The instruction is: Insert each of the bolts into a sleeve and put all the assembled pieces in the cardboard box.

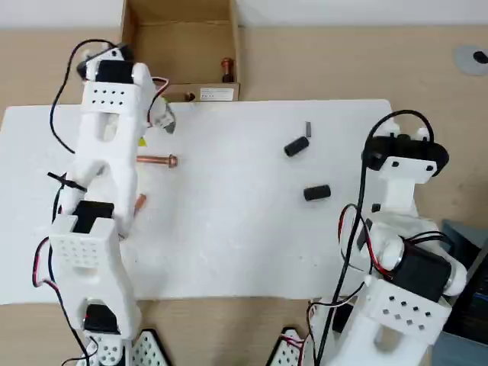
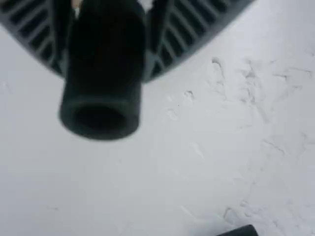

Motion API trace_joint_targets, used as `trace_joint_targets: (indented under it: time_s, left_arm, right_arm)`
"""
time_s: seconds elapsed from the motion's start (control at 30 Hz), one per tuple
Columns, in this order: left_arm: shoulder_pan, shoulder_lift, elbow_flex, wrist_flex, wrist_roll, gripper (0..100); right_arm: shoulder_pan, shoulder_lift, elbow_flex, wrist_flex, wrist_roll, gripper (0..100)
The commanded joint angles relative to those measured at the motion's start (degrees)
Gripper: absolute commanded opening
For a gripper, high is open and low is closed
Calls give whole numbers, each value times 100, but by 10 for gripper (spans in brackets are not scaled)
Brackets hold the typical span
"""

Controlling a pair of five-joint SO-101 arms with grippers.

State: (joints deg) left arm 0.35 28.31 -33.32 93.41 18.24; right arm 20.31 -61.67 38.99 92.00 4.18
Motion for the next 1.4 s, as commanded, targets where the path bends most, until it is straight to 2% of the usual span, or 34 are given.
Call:
trace_joint_targets:
  time_s: [0.0,0.37,0.57,0.77,0.93,1.13,1.37]
  left_arm:
    - [-176,-303,-237,62,-1591,196]
    - [-308,-303,70,-44,-5908,196]
    - [-237,-295,114,-44,-7490,196]
    - [-167,-295,853,-79,-8870,195]
    - [-79,-295,1037,-246,-9380,195]
    - [-44,-101,993,-888,-9398,195]
    - [141,286,976,-1020,-9389,195]
  right_arm:
    - [48,-66,-4,-123,9,10]
    - [48,-66,-4,-123,9,10]
    - [57,-66,-4,-123,9,10]
    - [57,-66,4,-132,9,10]
    - [57,-66,4,-132,0,10]
    - [31,-66,4,-132,0,10]
    - [22,-66,4,-132,0,10]
